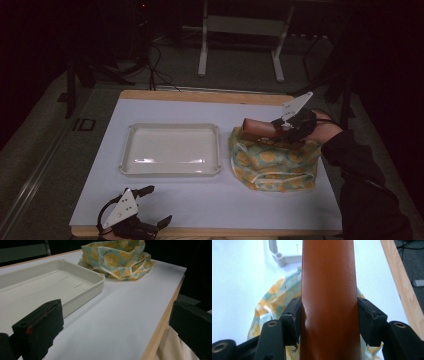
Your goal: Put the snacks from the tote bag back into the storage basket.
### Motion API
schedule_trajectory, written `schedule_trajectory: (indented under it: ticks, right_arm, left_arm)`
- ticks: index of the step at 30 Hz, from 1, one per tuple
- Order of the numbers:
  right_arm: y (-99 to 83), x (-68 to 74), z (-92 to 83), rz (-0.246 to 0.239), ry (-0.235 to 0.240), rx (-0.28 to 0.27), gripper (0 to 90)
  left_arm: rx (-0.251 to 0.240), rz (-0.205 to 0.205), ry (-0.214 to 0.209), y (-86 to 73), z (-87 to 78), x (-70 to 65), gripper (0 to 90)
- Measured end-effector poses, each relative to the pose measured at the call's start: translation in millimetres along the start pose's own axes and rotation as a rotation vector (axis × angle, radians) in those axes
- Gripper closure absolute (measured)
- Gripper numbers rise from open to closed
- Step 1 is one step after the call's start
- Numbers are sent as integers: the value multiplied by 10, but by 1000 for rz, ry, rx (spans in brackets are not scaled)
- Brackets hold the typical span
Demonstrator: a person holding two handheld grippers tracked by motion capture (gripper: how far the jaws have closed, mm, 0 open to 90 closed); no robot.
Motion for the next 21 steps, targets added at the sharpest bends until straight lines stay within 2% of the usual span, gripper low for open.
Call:
schedule_trajectory:
  ticks: [11,21]
  right_arm:
    - [378,73,73,-72,14,-26,427]
    - [656,142,185,-122,42,-35,427]
  left_arm:
    - [15,16,-19,-11,10,-16,0]
    - [-6,39,-16,-19,-12,-17,0]
Point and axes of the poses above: each handheld gripper's, and its own axes: z roughly forward along the jaws, y roughly out of its top, x roughly to its left, the point moved 1 cm from there along z, roughly forward along the jaws, and after that the axes turned 13 degrees about -y, right-handed, at the moved point
